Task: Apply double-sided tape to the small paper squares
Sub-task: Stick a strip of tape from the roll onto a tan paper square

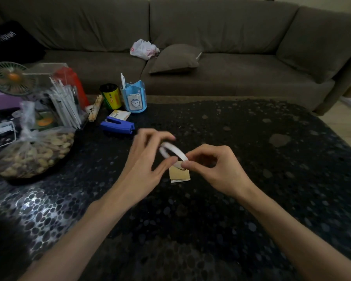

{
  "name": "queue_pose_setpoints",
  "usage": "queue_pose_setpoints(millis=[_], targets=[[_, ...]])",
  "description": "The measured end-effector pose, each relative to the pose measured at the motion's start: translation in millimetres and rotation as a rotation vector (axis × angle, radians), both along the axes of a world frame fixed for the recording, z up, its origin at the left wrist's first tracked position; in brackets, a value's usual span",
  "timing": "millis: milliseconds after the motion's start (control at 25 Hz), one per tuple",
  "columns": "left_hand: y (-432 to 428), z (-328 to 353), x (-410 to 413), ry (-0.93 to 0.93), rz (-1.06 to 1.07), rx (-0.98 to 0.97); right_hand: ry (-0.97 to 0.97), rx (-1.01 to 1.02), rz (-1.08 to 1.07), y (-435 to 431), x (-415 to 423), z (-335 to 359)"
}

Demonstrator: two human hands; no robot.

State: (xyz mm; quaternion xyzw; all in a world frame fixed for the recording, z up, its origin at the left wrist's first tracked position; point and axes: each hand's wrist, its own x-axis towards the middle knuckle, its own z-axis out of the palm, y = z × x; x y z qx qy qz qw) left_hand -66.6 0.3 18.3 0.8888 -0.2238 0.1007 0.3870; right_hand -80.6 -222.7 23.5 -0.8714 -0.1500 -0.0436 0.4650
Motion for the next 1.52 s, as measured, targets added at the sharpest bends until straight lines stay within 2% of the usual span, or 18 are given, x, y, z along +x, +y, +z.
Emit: queue_pose_setpoints(millis=[80, 200, 360, 440, 520, 640, 800, 1000, 1320, 1520], targets=[[-7, 0, -6, 0.001, 0.125, -0.141, 0.044, 0.129, -0.028, 3, -1, -2], [-16, -1, -8, 0.175, -0.045, -0.180, 0.131, 0.296, -0.056, 3, 0, -5], [-21, -7, -7, 0.201, -0.110, -0.238, 0.241, 0.440, -0.050, 8, 0, -9], [-23, -9, -7, 0.191, -0.106, -0.243, 0.187, 0.433, -0.126, 11, -1, -8], [-23, -11, -5, 0.179, -0.089, -0.212, 0.068, 0.327, -0.197, 11, -3, -9], [-22, -11, -4, 0.123, -0.086, -0.160, -0.100, 0.131, -0.193, 13, -7, -14], [-20, -8, -6, 0.013, -0.108, -0.075, -0.297, 0.069, -0.226, 17, -11, -18], [-18, -6, -3, -0.082, -0.124, 0.006, -0.213, 0.125, -0.233, 18, -10, -17], [-13, -7, -4, -0.032, -0.152, 0.047, -0.053, 0.264, -0.205, 13, -14, -14], [-17, -5, -8, -0.033, -0.156, 0.040, -0.096, 0.238, -0.227, 14, -20, -15]])
